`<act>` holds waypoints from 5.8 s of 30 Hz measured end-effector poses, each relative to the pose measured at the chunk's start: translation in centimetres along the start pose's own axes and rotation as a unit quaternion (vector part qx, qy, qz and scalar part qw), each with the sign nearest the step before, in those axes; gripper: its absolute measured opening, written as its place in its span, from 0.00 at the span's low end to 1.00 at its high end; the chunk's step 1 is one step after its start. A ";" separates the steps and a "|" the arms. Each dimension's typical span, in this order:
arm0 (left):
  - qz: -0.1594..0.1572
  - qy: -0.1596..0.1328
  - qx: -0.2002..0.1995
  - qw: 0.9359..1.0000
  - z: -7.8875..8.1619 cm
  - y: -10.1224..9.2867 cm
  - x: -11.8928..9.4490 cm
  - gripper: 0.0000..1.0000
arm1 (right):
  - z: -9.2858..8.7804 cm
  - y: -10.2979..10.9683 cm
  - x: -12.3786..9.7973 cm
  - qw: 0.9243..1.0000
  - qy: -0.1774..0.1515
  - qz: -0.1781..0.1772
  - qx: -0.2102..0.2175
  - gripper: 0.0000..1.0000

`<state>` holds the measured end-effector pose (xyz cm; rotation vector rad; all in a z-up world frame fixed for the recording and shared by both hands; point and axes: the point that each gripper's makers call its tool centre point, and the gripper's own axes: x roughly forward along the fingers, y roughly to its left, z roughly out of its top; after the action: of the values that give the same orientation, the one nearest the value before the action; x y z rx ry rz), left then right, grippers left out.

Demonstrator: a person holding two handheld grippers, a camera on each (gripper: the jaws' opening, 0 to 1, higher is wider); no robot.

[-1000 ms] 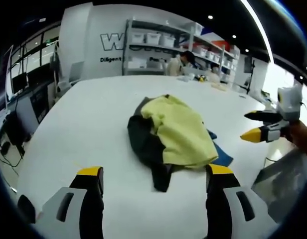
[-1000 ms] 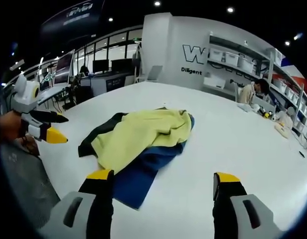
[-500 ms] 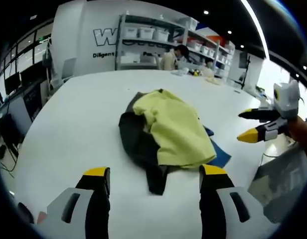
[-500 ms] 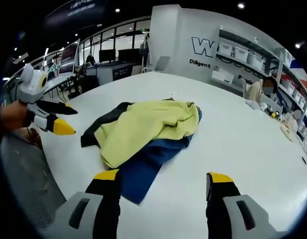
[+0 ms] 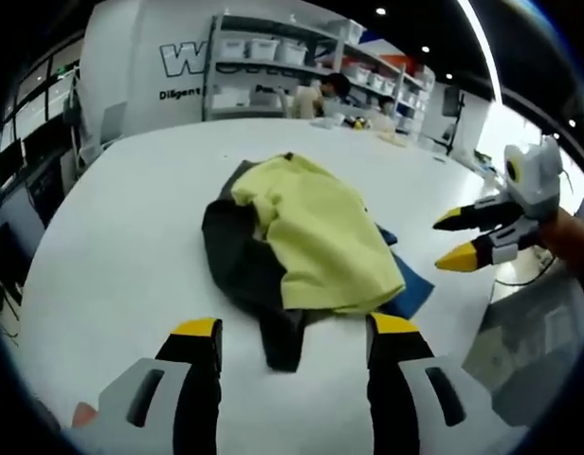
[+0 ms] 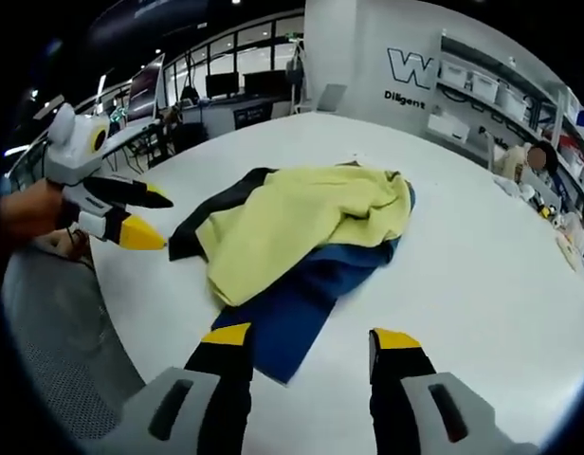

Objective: Fold the garment on the visible template until the final outline fits inside the template.

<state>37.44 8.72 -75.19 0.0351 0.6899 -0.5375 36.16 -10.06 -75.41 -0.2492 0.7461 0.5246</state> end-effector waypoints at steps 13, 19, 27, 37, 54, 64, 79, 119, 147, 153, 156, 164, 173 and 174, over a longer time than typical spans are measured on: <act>-0.018 0.026 0.017 0.999 -1.2 -0.3 1.6 0.45 | -1.5 1.1 1.1 0.999 0.043 0.028 -0.004 0.36; -0.022 0.045 0.025 0.998 -1.9 -0.4 2.4 0.38 | -2.1 1.6 1.5 0.997 0.060 0.039 -0.007 0.33; -0.015 0.043 0.021 0.999 -2.0 0.1 2.7 0.29 | -2.3 1.6 1.6 0.997 0.065 0.040 -0.008 0.31; -0.022 0.039 0.035 0.998 -2.0 0.1 3.2 0.00 | -2.4 1.6 1.6 0.997 0.067 0.042 -0.006 0.30; -0.024 0.042 0.040 0.998 -2.2 0.2 3.4 0.00 | -3.2 1.9 2.5 0.994 0.086 0.059 0.014 0.27; -0.026 0.042 0.037 0.998 -2.2 0.1 3.3 0.00 | -3.6 2.0 3.2 0.993 0.096 0.063 0.026 0.26; -0.027 0.046 0.034 0.998 -2.4 0.0 3.4 0.00 | -3.7 2.8 3.6 0.989 0.107 0.071 -0.072 0.16; 0.017 0.080 0.103 0.991 -2.7 6.6 1.7 0.00 | -6.2 -8.6 1.9 0.978 0.174 -0.007 -0.115 0.00; 0.082 0.055 0.150 0.984 -1.5 17.9 1.1 0.00 | -8.4 -23.9 0.4 0.955 0.229 -0.104 -0.158 0.00; 0.105 0.068 0.158 0.979 -1.3 20.3 0.7 0.00 | -8.8 -27.4 0.1 0.948 0.242 -0.128 -0.162 0.00; 0.120 0.073 0.158 0.977 -1.2 21.6 0.5 0.00 | -9.2 -29.4 -0.1 0.944 0.250 -0.140 -0.162 0.00; 0.154 0.078 0.140 0.975 -0.4 24.6 0.7 0.00 | -9.6 -33.2 -0.5 0.938 0.261 -0.163 -0.162 0.00; 0.184 0.079 0.127 0.972 0.4 28.0 0.9 0.00 | -9.4 -37.9 -0.3 0.926 0.277 -0.190 -0.172 0.00; 0.189 0.079 0.124 0.971 0.5 28.4 0.8 0.00 | -9.3 -38.2 -0.3 0.925 0.278 -0.192 -0.172 0.00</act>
<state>52.02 32.81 -79.35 0.4400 0.7447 -0.2519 51.08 -46.09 -80.65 -0.8802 1.1215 0.1984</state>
